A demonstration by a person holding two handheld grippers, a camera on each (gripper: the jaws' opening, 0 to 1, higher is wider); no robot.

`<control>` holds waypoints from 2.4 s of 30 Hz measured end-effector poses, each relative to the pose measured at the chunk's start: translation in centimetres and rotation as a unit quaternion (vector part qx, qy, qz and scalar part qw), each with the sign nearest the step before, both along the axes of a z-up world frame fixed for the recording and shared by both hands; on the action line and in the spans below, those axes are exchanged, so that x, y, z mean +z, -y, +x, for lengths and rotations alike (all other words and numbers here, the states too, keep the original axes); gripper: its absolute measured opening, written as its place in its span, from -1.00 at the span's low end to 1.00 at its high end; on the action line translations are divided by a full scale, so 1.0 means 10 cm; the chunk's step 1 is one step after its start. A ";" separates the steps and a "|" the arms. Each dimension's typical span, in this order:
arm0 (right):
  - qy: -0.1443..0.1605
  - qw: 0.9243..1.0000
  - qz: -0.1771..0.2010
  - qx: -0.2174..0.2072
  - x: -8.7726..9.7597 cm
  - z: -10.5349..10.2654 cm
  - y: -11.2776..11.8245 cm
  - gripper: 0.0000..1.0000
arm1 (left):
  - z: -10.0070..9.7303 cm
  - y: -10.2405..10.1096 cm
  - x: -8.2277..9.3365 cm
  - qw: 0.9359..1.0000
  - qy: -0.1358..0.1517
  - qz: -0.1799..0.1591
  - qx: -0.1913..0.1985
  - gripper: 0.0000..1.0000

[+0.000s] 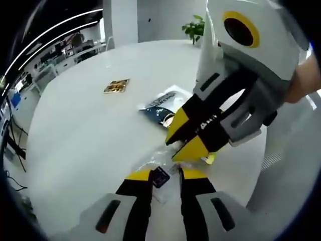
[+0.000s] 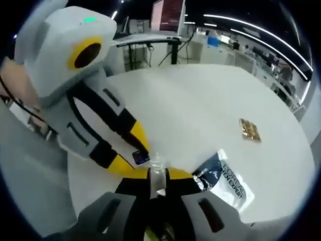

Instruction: Arrange the skincare products in the storage area until every visible bottle or jar stands upright without overlapping.

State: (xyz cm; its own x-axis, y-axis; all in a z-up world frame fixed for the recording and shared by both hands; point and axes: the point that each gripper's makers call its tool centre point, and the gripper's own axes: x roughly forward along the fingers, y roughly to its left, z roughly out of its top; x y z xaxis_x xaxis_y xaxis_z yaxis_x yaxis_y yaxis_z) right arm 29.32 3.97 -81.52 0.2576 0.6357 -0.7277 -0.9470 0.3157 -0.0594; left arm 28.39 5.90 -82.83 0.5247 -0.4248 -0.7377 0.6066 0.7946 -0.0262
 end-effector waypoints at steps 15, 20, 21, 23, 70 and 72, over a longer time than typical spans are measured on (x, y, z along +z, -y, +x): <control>0.000 1.000 0.008 -0.005 0.05 -0.04 0.10 -0.71 | 0.00 0.00 0.07 1.000 0.001 0.003 0.001 -0.56; 0.005 1.000 0.018 0.000 0.14 -0.08 0.11 -0.56 | -0.01 0.03 0.12 1.000 0.003 0.000 0.002 -0.47; 0.005 1.000 0.021 0.000 0.16 -0.09 0.11 -0.56 | -0.01 0.03 0.13 1.000 0.003 0.000 0.002 -0.45; 0.007 1.000 0.026 0.000 0.19 -0.11 0.11 -0.52 | -0.02 0.04 0.16 1.000 0.003 -0.002 0.003 -0.41; -0.037 0.991 0.079 -0.099 0.63 -0.68 1.31 0.47 | -0.56 0.08 0.51 0.999 -0.003 0.000 0.034 0.25; -0.028 0.990 0.079 -0.116 0.68 -0.65 1.41 0.47 | -0.57 0.07 0.54 0.999 -0.003 -0.004 0.040 0.27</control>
